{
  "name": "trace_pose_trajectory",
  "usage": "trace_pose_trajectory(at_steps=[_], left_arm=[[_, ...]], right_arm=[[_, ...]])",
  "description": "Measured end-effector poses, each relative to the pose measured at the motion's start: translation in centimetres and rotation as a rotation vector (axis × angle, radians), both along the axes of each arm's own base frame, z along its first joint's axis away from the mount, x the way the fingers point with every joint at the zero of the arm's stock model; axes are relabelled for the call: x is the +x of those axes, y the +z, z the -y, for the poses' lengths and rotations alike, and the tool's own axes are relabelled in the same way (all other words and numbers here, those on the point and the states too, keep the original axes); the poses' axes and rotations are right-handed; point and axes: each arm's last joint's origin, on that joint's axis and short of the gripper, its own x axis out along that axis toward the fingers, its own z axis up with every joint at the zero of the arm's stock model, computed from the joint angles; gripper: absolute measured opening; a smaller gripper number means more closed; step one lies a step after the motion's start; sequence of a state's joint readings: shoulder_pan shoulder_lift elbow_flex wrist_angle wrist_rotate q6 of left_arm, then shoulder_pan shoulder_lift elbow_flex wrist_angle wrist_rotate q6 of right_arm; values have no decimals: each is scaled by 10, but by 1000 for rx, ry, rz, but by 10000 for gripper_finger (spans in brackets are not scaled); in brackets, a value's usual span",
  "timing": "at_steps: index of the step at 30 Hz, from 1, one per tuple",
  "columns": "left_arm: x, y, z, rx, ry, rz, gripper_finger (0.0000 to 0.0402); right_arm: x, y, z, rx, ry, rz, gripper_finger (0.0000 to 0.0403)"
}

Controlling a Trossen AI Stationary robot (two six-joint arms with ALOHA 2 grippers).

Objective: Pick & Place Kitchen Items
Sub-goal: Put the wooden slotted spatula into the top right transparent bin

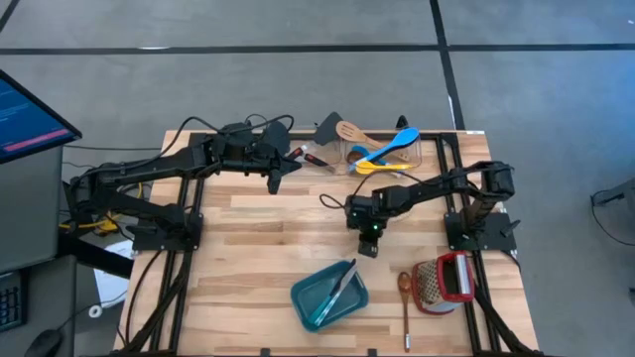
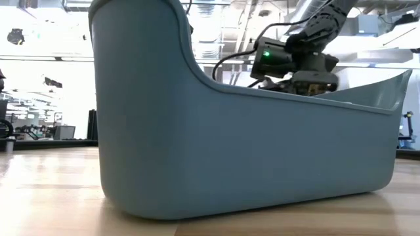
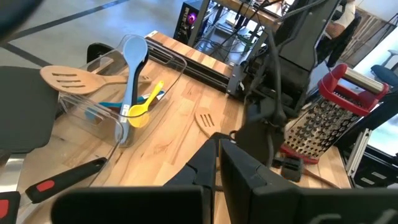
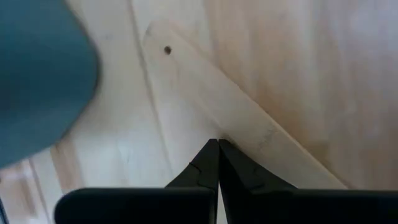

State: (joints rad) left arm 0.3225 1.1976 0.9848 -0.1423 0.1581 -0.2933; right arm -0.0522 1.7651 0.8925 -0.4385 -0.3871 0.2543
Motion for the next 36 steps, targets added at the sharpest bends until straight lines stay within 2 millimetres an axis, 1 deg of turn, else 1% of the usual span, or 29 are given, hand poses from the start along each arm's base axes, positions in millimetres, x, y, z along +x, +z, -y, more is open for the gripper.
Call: trace_pose_trajectory(at_steps=[3, 6, 15, 21, 30, 36], left_arm=[[0, 0, 0, 0, 0, 0, 7], [0, 0, 0, 0, 0, 0, 7], [0, 0, 0, -2, 1, 0, 7], [0, 0, 0, -3, 1, 0, 7], [0, 0, 0, -3, 1, 0, 7], [0, 0, 1, -3, -2, 0, 7]], right_arm=[[3, 0, 13, -10, -37, 31, 0], [3, 0, 22, -33, -36, 60, 0], [1, 0, 34, -39, 17, 86, 0], [3, 1, 47, -63, -15, 129, 0], [3, 1, 55, -84, 10, 164, 0], [9, 3, 58, -124, 5, 224, 0]])
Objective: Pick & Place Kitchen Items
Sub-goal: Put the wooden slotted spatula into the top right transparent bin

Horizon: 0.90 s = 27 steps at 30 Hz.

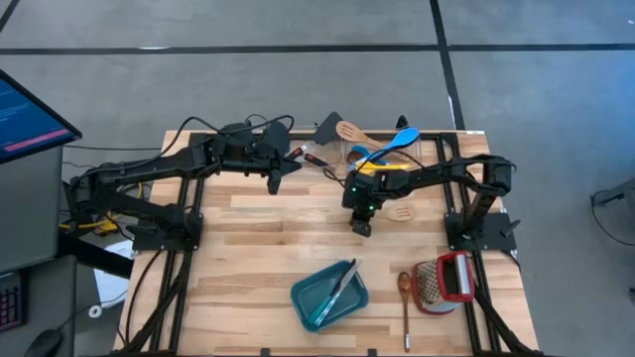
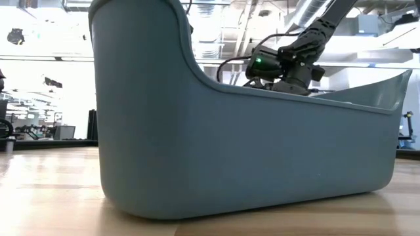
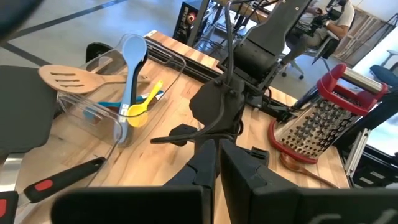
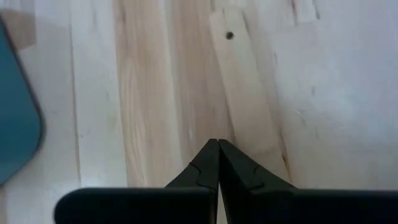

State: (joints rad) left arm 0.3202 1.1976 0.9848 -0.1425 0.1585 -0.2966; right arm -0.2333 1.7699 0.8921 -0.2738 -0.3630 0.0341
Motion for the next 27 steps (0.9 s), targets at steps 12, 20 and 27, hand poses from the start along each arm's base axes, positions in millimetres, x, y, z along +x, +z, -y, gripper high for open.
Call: trace_pose_trajectory(at_steps=[12, 20, 27], left_arm=[[0, 0, 0, 1, 0, -1, 7], [0, 0, 0, 1, 0, -4, 7], [-1, -2, 0, -3, 0, -17, 7]], right_arm=[[0, -8, -6, 139, 18, -33, 0], [-9, 8, -14, 389, 123, -15, 0], [-18, 27, -15, 441, 186, 31, 0]])
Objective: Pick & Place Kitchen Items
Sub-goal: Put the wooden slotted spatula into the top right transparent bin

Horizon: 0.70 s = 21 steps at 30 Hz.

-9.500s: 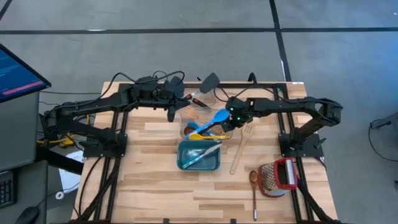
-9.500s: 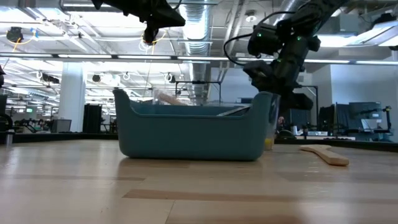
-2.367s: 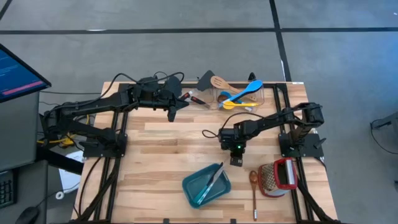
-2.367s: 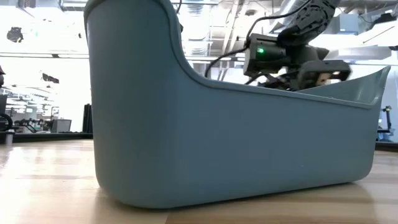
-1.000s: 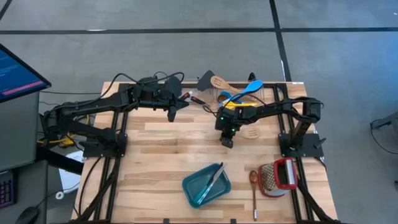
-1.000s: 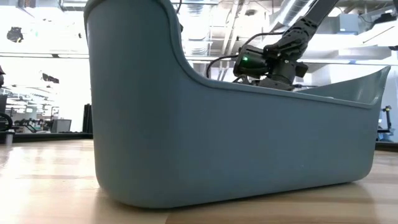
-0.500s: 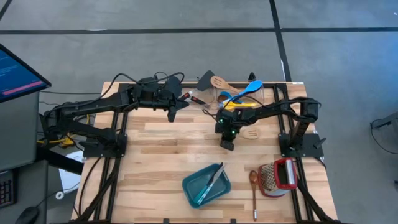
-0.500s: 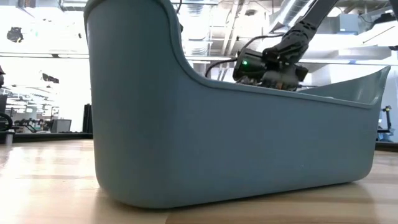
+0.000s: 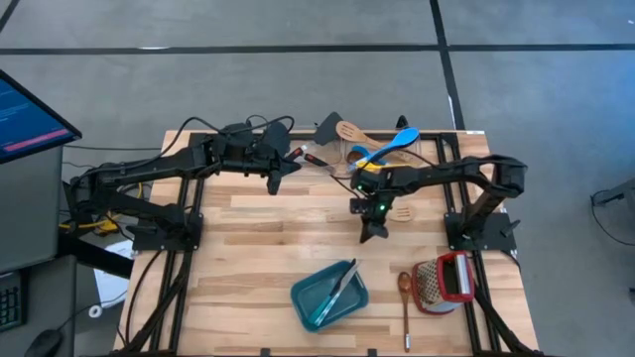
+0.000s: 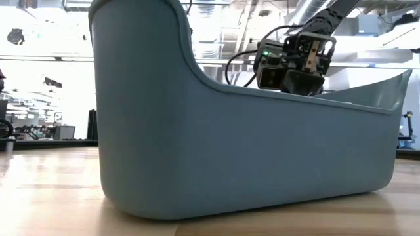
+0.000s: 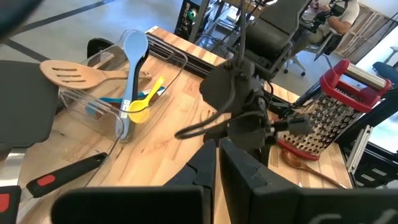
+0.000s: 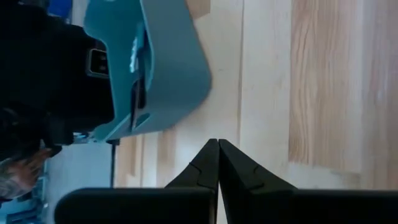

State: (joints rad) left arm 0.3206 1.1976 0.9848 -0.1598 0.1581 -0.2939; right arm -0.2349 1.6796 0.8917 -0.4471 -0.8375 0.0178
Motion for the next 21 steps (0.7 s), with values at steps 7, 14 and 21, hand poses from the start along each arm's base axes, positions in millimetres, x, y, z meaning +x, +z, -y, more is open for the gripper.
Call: trace_pose_trajectory(at_steps=[7, 14, 21], left_arm=[[0, 0, 0, -1, 0, -4, 7], [0, 0, 0, -1, 0, -5, 7], [-1, -1, -2, 18, 49, -11, 7]], right_arm=[[-4, 1, 12, -2, -33, 3, 0], [5, 4, 18, -58, -109, 56, 0], [8, 3, 12, -164, -132, 37, 0]])
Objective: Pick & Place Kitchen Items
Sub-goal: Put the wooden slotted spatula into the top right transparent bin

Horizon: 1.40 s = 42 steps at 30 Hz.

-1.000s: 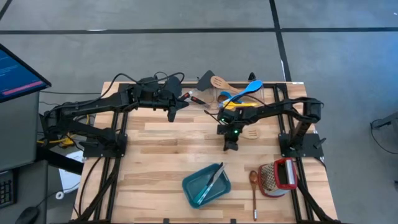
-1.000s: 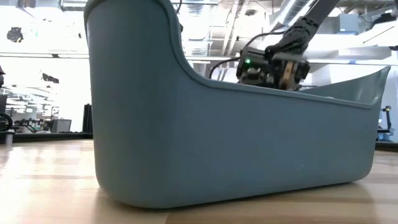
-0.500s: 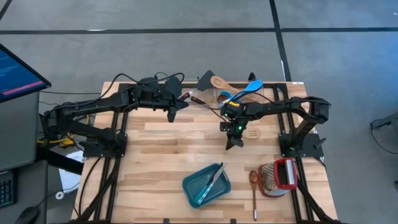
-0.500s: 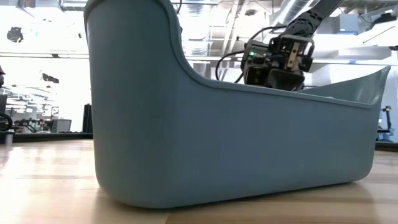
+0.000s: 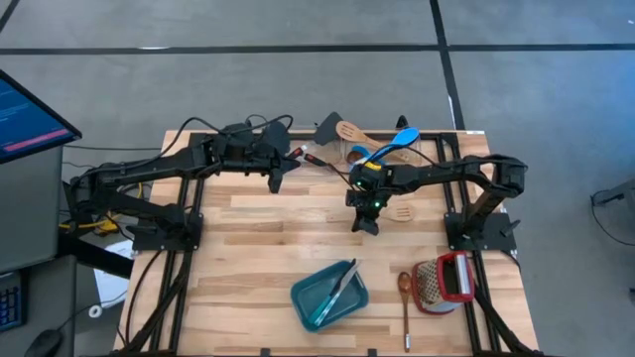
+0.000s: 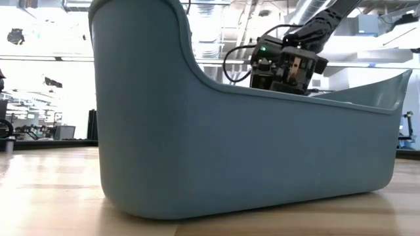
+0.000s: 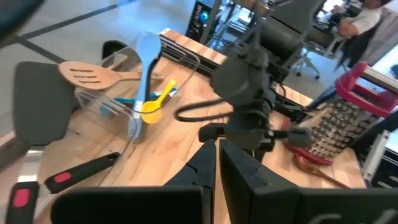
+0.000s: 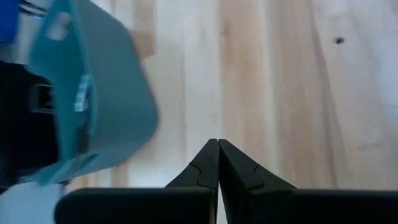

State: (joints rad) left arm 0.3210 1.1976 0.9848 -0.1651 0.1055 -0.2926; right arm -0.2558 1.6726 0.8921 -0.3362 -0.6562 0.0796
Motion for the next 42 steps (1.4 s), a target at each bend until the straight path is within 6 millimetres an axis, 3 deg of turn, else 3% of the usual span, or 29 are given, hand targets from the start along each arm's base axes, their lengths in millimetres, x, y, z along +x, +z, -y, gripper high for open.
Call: trace_pose_trajectory(at_steps=[7, 14, 17, 26, 32, 37, 42], left_arm=[[0, 0, -2, 21, 57, -7, 7], [0, 0, -2, 22, 58, -7, 7], [0, 0, -2, 22, 58, -6, 7], [0, 0, -2, 21, 58, -6, 7], [0, 0, -2, 19, 58, -5, 7], [0, 0, -2, 18, 58, -5, 7], [0, 0, -2, 18, 58, -6, 7]], right_arm=[[3, -5, -2, -123, -45, -33, 0], [9, -40, -4, -119, -33, -133, 0], [13, -45, -5, -133, -29, -121, 0], [23, -39, 3, -322, -167, -34, 0], [24, -38, 3, -295, -150, -19, 0], [14, -34, 1, -175, -88, -80, 0], [-4, -17, 4, -223, -77, -151, 0]])
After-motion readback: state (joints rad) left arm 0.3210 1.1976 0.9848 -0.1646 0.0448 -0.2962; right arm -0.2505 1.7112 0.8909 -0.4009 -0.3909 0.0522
